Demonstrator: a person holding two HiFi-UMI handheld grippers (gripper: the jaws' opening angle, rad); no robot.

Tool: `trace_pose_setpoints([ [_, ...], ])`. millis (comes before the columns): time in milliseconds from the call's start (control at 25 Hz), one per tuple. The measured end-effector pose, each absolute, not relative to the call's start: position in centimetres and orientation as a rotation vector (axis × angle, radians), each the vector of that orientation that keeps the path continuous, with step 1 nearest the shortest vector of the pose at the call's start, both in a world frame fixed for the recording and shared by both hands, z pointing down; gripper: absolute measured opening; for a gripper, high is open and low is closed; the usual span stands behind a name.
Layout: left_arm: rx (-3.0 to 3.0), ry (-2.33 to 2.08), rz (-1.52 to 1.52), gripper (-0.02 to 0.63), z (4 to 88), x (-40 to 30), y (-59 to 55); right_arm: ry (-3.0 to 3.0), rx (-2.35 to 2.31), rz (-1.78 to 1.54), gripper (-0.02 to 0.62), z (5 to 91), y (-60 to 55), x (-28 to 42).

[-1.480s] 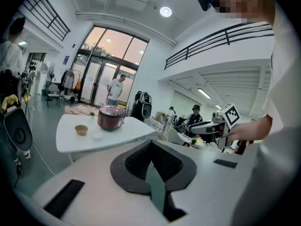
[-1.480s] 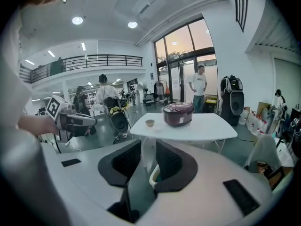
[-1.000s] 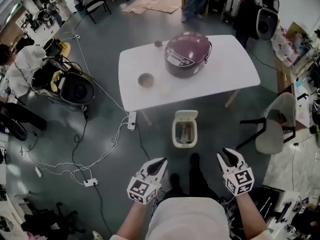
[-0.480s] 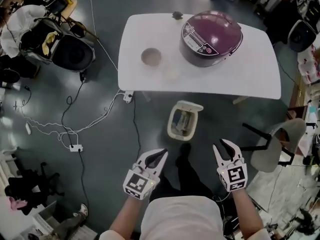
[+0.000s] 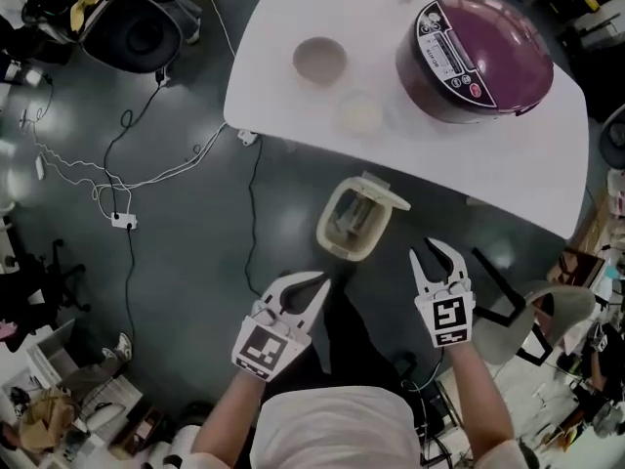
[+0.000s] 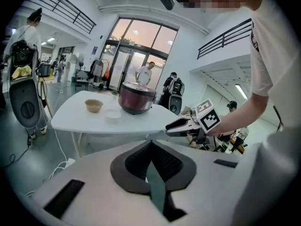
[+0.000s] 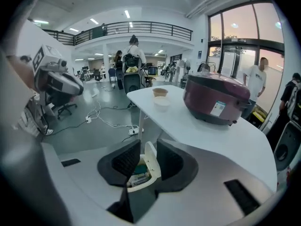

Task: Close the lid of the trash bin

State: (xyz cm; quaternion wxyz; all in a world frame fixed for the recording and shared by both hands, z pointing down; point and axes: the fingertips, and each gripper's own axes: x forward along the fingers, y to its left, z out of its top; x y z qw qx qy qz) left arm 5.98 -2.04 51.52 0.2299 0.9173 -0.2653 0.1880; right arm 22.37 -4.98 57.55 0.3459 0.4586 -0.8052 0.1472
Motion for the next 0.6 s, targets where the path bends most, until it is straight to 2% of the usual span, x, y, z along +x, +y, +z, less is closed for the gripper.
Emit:
trace_pose_setpoints([
  [600, 2.472, -0.722, 0.648, 0.014, 62.0, 5.8, -2.8, -1.932, 0.959, 0.182, 0.123, 72.8, -9.3, 21.8],
])
